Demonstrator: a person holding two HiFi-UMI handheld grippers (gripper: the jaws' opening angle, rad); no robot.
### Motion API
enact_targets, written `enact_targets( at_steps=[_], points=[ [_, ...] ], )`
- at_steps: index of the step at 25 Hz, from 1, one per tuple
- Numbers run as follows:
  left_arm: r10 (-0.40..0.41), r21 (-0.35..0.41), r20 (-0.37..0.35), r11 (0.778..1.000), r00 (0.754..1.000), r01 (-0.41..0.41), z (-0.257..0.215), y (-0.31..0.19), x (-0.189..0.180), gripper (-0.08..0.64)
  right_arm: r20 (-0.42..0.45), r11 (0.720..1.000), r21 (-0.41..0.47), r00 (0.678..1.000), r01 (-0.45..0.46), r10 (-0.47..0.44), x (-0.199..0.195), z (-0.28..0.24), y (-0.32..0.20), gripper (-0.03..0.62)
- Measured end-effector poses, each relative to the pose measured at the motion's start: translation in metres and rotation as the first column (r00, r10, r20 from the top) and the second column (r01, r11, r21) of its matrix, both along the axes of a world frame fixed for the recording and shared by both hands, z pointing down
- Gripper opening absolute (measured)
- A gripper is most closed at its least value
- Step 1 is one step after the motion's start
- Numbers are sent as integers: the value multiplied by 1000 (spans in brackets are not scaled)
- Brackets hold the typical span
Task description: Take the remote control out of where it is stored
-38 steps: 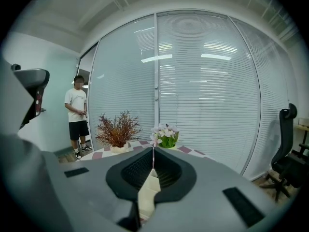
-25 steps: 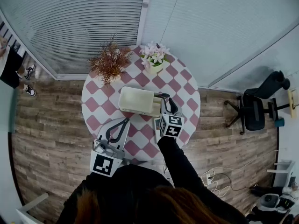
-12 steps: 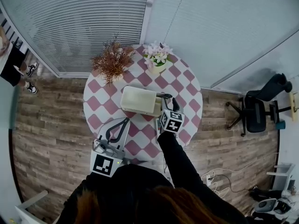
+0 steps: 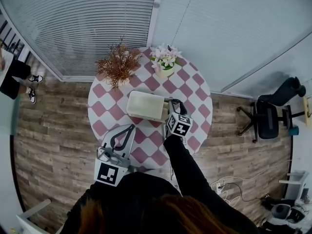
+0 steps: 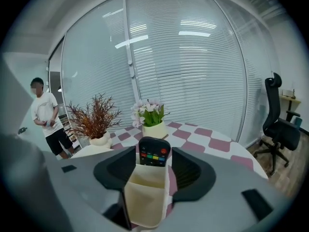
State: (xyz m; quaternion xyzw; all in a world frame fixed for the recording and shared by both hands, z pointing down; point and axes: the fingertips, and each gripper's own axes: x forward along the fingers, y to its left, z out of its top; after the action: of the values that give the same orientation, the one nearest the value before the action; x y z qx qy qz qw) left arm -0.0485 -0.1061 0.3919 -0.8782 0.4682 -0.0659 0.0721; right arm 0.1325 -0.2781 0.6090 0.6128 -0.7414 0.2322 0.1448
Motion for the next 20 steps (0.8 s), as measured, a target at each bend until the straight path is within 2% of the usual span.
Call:
enact_targets(
  at_steps=[6, 10, 20],
  points=[
    [-3, -7, 10, 1000, 1000, 3, 0, 1, -4, 6, 22, 1000, -4, 1000, -12, 12, -3, 1, -5, 239],
    [-5, -10, 6, 1000, 1000, 5, 1, 2, -5, 6, 8, 1000, 10, 1000, -10, 9, -4, 0, -6, 216],
    [-4, -4, 10, 1000, 1000, 4, 0, 3, -7, 6, -22, 999, 44, 1000, 17, -16, -9, -7, -7, 210]
  ],
)
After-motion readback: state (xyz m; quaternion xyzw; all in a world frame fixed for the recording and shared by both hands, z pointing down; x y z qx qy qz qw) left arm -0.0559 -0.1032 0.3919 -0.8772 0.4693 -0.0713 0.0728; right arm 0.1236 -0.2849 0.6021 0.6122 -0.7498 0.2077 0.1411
